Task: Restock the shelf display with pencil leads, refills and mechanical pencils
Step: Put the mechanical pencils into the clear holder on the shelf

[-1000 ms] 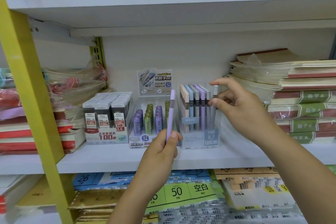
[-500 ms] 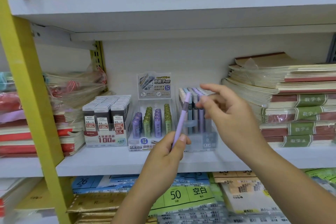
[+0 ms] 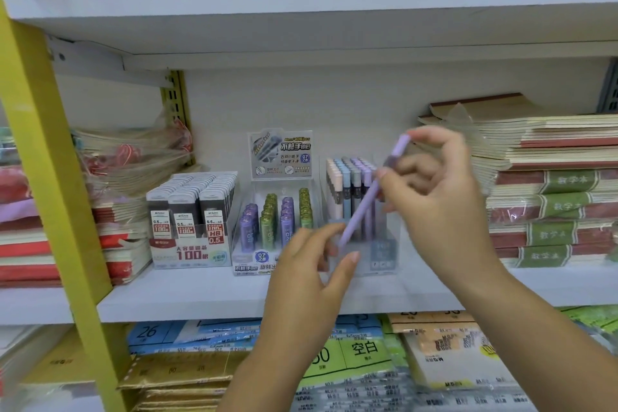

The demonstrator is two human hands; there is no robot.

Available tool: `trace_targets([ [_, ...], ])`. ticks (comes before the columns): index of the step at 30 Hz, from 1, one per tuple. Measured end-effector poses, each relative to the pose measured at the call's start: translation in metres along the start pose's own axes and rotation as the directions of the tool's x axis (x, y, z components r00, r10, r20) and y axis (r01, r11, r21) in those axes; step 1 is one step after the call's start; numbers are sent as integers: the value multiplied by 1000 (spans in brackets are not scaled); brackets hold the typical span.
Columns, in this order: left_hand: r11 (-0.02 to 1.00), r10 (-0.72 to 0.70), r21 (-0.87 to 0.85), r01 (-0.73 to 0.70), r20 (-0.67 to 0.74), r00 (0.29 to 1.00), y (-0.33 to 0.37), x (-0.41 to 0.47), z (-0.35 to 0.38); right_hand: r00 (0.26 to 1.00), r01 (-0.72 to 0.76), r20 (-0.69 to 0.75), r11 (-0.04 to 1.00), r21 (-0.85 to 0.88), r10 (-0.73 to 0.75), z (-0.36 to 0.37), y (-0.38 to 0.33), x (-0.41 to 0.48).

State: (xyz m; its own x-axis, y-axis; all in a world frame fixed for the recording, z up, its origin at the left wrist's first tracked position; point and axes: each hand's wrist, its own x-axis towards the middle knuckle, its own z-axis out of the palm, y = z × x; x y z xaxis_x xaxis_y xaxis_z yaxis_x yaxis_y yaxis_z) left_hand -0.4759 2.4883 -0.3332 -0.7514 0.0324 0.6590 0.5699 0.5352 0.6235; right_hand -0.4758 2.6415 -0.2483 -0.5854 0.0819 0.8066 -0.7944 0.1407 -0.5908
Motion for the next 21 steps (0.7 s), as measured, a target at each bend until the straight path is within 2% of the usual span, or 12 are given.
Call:
trace_targets([
  [2,981,80,182,-71,-46,996,-4,0,-1,987,134,-81,989,-66,-139,-10,-1,6],
  [4,952,122,287,-107,-34,992,-7,-1,0,972,204,-84,965,-165,-220,-17,2,9],
  [8,917,150,367,-158,52,987,-18,-4,8,971,237,49,911,-336,-235,-20,12,9],
  [11,906,165,384,-178,66,984,-22,-5,10,954,294,189,864,-409,-235,-17,19,5],
  [14,907,165,383,-177,63,984,-23,-4,9,950,285,246,852,-439,-191,-16,25,3],
  [21,906,185,376,-195,63,981,-25,-5,8,983,120,180,900,-420,-47,-15,33,6],
])
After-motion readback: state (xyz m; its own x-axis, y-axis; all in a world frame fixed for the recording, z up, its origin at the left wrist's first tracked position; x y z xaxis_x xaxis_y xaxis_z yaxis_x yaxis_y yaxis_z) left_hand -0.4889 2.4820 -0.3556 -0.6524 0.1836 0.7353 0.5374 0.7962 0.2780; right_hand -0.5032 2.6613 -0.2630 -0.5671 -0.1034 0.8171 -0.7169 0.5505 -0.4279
